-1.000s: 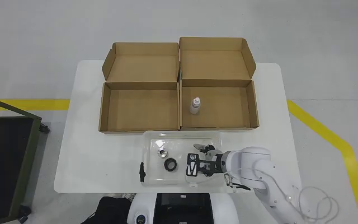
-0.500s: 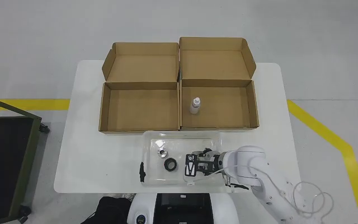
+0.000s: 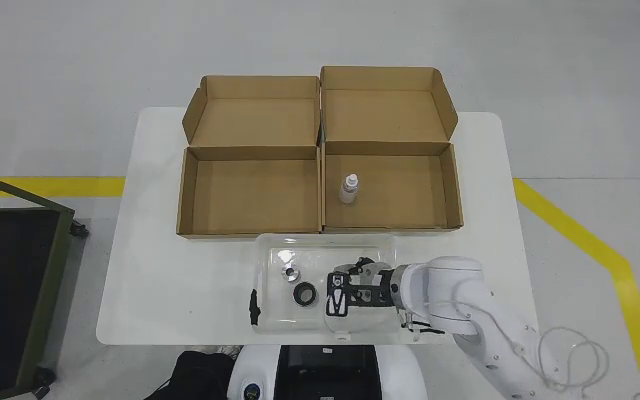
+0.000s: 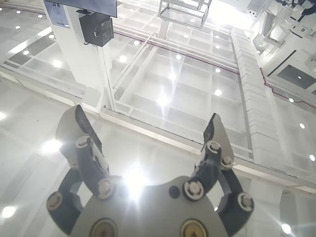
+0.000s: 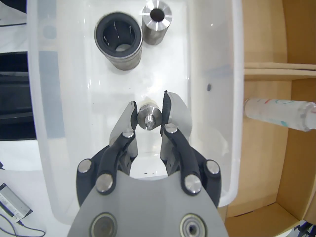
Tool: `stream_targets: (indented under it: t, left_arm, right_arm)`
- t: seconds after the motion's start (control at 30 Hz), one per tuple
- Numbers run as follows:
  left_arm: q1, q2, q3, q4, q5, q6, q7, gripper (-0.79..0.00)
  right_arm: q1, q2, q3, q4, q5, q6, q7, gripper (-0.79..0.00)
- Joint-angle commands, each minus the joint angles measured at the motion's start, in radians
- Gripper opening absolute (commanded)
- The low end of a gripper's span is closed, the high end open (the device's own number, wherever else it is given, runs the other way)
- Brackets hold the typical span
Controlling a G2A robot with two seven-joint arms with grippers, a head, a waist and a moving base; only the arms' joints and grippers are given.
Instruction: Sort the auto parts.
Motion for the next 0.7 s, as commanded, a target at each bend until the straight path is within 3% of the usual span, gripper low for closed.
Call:
stream_targets:
  t: [0.0, 0.33, 0.67]
  left_arm:
    - [0.0, 0.0, 0.0, 0.0, 0.0, 0.0, 0.0, 0.0]
    - [0.0, 0.0, 0.0, 0.0, 0.0, 0.0, 0.0, 0.0]
    - [0.0, 0.0, 0.0, 0.0, 0.0, 0.0, 0.0, 0.0]
  right_arm:
    - [-0.003, 0.002, 0.007, -0.024, -0.014, 0.004, -0.03, -0.785]
    - [0.0, 0.001, 0.038, -0.09, -0.085, 0.079, -0.327, -0.785]
    - [0.059, -0.017, 0.029, -0.025, -0.127, 0.203, -0.644, -0.785]
